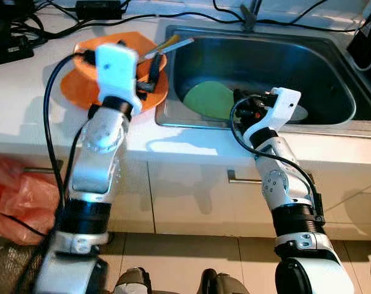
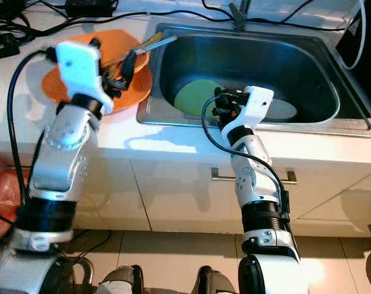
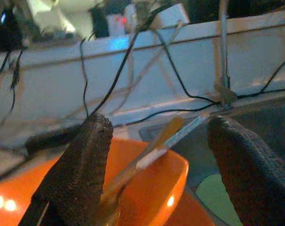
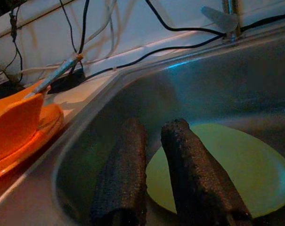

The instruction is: Kitchen organization

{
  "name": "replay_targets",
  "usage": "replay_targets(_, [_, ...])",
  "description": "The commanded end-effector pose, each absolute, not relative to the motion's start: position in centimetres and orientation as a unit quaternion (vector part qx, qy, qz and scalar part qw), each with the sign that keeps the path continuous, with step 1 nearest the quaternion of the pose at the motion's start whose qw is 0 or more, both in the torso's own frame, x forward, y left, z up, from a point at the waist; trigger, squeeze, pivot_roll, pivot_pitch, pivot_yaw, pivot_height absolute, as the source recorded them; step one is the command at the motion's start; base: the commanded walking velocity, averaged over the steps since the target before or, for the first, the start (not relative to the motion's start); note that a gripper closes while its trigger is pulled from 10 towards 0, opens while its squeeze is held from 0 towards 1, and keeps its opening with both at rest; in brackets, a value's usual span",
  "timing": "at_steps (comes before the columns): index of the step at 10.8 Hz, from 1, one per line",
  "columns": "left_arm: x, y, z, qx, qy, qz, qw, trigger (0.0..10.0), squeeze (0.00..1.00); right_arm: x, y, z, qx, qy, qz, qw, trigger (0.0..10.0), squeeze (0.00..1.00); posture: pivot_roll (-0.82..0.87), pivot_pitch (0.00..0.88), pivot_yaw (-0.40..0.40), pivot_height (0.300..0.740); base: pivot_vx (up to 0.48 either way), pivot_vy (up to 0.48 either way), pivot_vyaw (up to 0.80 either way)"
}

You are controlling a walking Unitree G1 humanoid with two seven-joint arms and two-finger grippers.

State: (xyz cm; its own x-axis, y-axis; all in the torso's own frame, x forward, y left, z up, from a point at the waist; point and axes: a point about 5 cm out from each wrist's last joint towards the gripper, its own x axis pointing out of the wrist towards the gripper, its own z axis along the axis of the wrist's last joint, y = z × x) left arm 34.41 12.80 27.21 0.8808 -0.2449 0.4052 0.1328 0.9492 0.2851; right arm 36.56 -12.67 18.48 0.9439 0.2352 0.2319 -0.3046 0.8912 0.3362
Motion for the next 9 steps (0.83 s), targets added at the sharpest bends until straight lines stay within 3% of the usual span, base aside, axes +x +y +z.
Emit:
replay_targets(1, [34.4,11.8,28.1,0.168,-0.238,-0.12,0.949,10.0,0.0,36.7,-12.7,18.8,0.187,-0.098,0.139,0.968,10.0,0.0,0.11,0.146,-0.044,0.74,0.0,0.0,0.0])
replay_targets(9, [34.8,11.3,27.3,0.188,-0.21,-0.151,0.948,10.0,0.0,36.8,-12.6,18.8,0.178,-0.101,0.134,0.97,10.0,0.0,0.12,0.146,-0.037,0.74,0.0,0.0,0.13])
